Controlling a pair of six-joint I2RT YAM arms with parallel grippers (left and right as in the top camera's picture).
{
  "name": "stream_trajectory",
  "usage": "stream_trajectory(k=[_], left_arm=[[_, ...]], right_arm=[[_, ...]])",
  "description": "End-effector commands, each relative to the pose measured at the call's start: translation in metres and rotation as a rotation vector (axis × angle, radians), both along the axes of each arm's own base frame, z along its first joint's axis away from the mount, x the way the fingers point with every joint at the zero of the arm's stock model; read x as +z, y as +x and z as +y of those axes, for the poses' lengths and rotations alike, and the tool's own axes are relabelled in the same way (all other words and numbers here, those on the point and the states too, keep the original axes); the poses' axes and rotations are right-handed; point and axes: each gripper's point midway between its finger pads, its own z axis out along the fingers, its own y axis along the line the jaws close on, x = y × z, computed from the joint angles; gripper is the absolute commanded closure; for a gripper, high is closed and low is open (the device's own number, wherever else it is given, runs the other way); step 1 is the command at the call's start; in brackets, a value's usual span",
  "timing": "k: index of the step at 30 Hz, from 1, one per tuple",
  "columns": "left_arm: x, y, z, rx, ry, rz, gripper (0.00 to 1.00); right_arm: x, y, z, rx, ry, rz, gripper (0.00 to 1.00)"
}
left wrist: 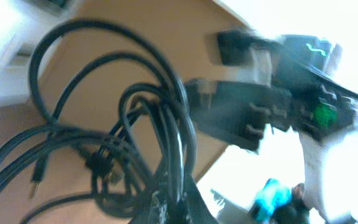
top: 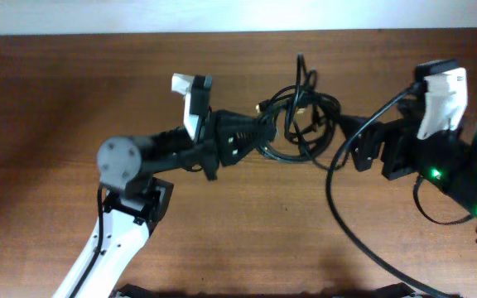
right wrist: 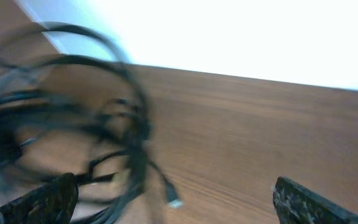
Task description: Untangle cables
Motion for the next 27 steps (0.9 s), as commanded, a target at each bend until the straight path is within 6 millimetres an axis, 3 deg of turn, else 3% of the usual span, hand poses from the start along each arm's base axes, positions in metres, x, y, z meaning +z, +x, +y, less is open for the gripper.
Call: stream_trajectory(k=[1,3,6,12,16,20,22,27], left_arm=[[0.021,-0.064,0.007,-0.168,0.017,-0.419,1.00],[0.022,-0.081,0.011,-0.202,0.020,-0.545,1.00],[0.018,-0.084,0.011,-0.223,0.037,-0.558,1.00],[0.018,-0.084,0.011,-0.219,0.038,-0.566,1.00],[0.015,-0.066,0.025,-0.151,0.076,-0.582,1.00],[-0.010,-0.066,0.039,-0.188,0.200,-0.737,1.00],[-0.011,-0.067,0.040,-0.192,0.204,-0.746,1.00],[-0.018,-0.056,0.038,-0.198,0.207,-0.711,1.00]], right_arm=[[0.007,0.004,-0.025,-0.179,0.038,-0.006,0.01],[0.007,0.004,-0.024,-0.178,0.038,-0.005,0.01],[0.006,0.005,-0.024,-0.178,0.037,-0.002,0.01],[0.001,-0.004,-0.008,-0.040,-0.001,0.005,0.01],[-0.005,-0.010,-0.005,0.025,-0.076,-0.001,0.01],[-0.001,-0.033,0.031,0.390,-0.191,-0.127,0.01],[-0.003,-0.050,0.046,0.569,-0.241,-0.194,0.01],[-0.018,-0.084,0.060,0.863,-0.362,-0.300,0.01]])
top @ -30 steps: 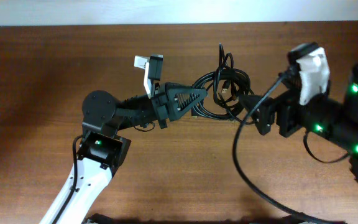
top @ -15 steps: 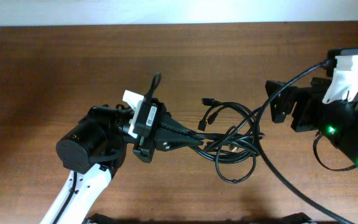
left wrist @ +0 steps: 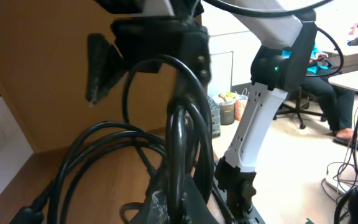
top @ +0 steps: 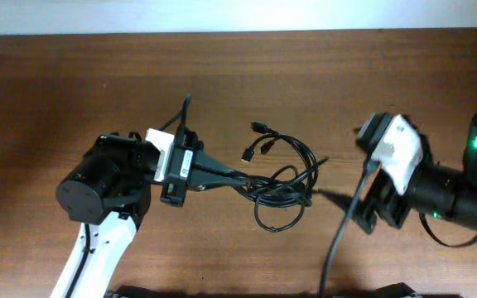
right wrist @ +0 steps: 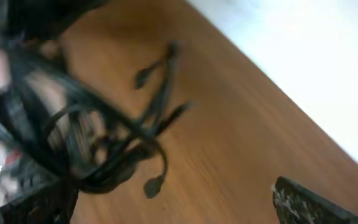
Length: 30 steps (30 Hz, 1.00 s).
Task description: Untangle cables
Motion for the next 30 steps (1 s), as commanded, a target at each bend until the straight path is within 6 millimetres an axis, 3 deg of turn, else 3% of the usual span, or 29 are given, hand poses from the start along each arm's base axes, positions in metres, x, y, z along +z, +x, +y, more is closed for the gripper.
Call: stream_trajectory(k=[1,6,12,21,26,30], left_arm=[[-0.002,0.011,-0.001,0.003,-0.002,-0.014,1.00],[-0.020,0.033,-0.006,0.000,0.015,0.069,1.00],[-0.020,0.010,-0.027,-0.103,0.012,0.048,1.00],[-0.021,0.011,-0.027,-0.102,0.016,0.062,1.00],[-0.011,0.019,-0.029,-0.053,-0.043,0.073,1.00],[-0.001,0.028,-0.030,-0.004,-0.100,0.088,1.00]], right_arm=[[0.006,-0.021,0.012,0.213,-0.025,-0.117,0.01],[0.007,-0.038,0.021,0.325,0.010,-0.124,0.00],[0.001,-0.027,0.029,0.360,0.028,-0.079,0.01],[-0.010,-0.019,0.022,0.318,-0.030,-0.059,0.07],[-0.009,-0.023,0.025,0.335,-0.011,-0.049,0.25],[-0.010,-0.025,0.024,0.335,-0.012,-0.035,0.65]])
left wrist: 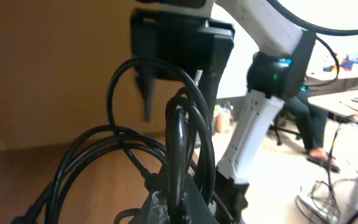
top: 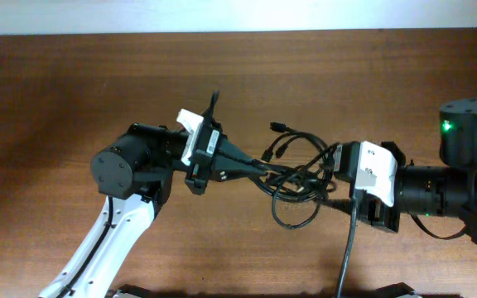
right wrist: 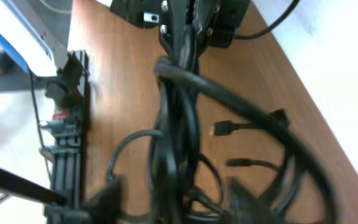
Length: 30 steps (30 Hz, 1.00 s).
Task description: Untangle cables
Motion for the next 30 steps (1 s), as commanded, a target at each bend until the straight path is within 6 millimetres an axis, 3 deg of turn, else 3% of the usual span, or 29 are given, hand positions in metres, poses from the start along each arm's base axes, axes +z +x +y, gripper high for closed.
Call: stream_trajectory(k=[1,2,4,7,14,17,23,26,27,29,30], left_arm=[[0.020,0.009,-0.001,0.070,-0.088,-0.029,1.00],[0.020,0.009,-0.001,0.070,-0.087,-0.029,1.00],[0.020,0.010,-0.001,0.071,-0.085,-0.023,1.00],[0.017,0.023,0.005,0.112,-0.071,0.034,1.00],[-0.014,0.110,0.049,0.433,-0.051,0.487,1.00],[-0.022,0.119,0.057,0.470,-0.042,0.553,1.00],[-0.030,0.130,0.069,0.524,-0.040,0.625,1.00],[-0.031,0.129,0.069,0.518,-0.037,0.625,1.00],[-0.031,0.126,0.068,0.506,-0.030,0.620,1.00],[-0.030,0.113,0.065,0.442,-0.002,0.518,1.00],[-0.029,0.103,0.063,0.393,0.016,0.457,1.00]], right_arm=[[0.005,-0.004,0.001,0.005,0.017,-0.002,0.81],[0.005,-0.004,0.001,0.005,0.017,-0.002,0.89],[0.005,-0.004,0.001,0.004,0.016,-0.002,0.96],[0.004,-0.002,0.000,-0.005,0.009,-0.002,0.96],[-0.002,0.007,-0.008,-0.084,-0.029,0.016,0.96],[-0.004,0.012,-0.012,-0.124,-0.048,0.024,0.96],[-0.027,0.049,-0.064,-0.554,-0.219,0.092,0.96],[-0.030,0.050,-0.070,-0.586,-0.242,0.096,0.96],[-0.029,0.049,-0.068,-0.579,-0.236,0.099,0.86],[-0.028,0.048,-0.065,-0.564,-0.222,0.105,0.46],[-0.027,0.047,-0.063,-0.553,-0.211,0.106,0.31]])
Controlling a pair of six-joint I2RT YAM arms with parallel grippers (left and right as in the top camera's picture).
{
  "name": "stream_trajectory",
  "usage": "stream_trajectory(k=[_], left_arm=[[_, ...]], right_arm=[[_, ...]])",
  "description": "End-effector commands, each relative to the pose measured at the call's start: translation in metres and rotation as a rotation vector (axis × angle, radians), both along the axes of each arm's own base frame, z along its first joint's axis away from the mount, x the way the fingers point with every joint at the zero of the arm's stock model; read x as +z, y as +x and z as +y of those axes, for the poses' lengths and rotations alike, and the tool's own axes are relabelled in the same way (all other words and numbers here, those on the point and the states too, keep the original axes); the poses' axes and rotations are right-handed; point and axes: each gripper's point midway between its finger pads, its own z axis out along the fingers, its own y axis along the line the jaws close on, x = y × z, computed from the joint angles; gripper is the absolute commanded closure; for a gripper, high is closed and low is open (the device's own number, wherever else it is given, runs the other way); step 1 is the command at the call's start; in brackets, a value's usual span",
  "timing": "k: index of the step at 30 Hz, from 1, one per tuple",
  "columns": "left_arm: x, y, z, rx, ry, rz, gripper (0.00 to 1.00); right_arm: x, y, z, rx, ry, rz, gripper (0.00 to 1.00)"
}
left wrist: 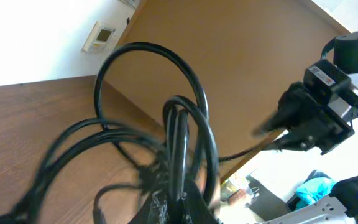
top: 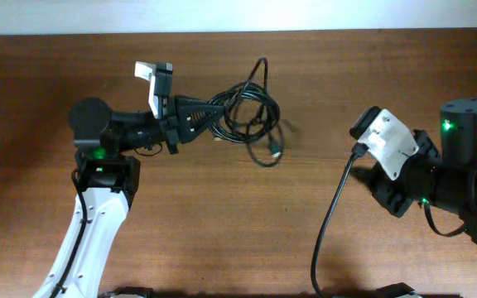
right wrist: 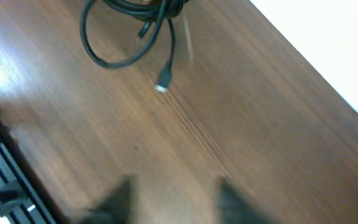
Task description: Untangle cables
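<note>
A tangle of black cables (top: 243, 108) hangs off the wooden table at the back left. My left gripper (top: 190, 124) is shut on it. In the left wrist view the loops (left wrist: 135, 134) rise from the gripper (left wrist: 179, 205), blurred. One loose plug end (top: 276, 153) dangles below the bundle; it also shows in the right wrist view (right wrist: 162, 87). My right gripper (right wrist: 173, 199) is far to the right, open, with nothing between its blurred fingers (right wrist: 114, 199). The bundle (right wrist: 129, 12) lies well ahead of it.
The brown wooden table (top: 305, 248) fills the view, with a white wall along its far edge. The right arm's own black lead (top: 330, 223) trails down to the front edge. The right arm's base (top: 470, 174) stands at the right.
My left gripper has moved up and to the left with the tangle still in it. The right gripper, which was in among the cables, is now away to the right, open and holding nothing.
The left gripper held the tangle at the back middle, with the right gripper close beside it. Then the bundle was at mid-table and the right arm stood apart. Then the right fingers were around the cables. Now the arms are apart, with all the cables on the left.
</note>
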Motion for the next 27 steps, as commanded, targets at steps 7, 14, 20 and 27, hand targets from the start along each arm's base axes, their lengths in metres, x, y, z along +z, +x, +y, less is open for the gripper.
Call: stream_trajectory(k=[7,14,20,27], left_arm=[[0.011,-0.053,-0.003,-0.268,0.091,-0.340,1.00],[0.011,-0.080,-0.037,-0.395,0.074,-0.490,1.00],[0.011,-0.095,-0.053,-0.456,0.057,-0.618,1.00],[0.011,-0.095,-0.053,-0.454,0.057,-0.651,1.00]], right_arm=[[0.023,0.008,0.015,0.045,0.086,-0.085,0.14],[0.051,0.002,0.047,0.302,0.169,-0.234,0.01],[0.046,-0.002,0.047,0.308,0.172,-0.201,0.01],[0.046,-0.003,0.047,0.308,0.177,-0.198,0.03]])
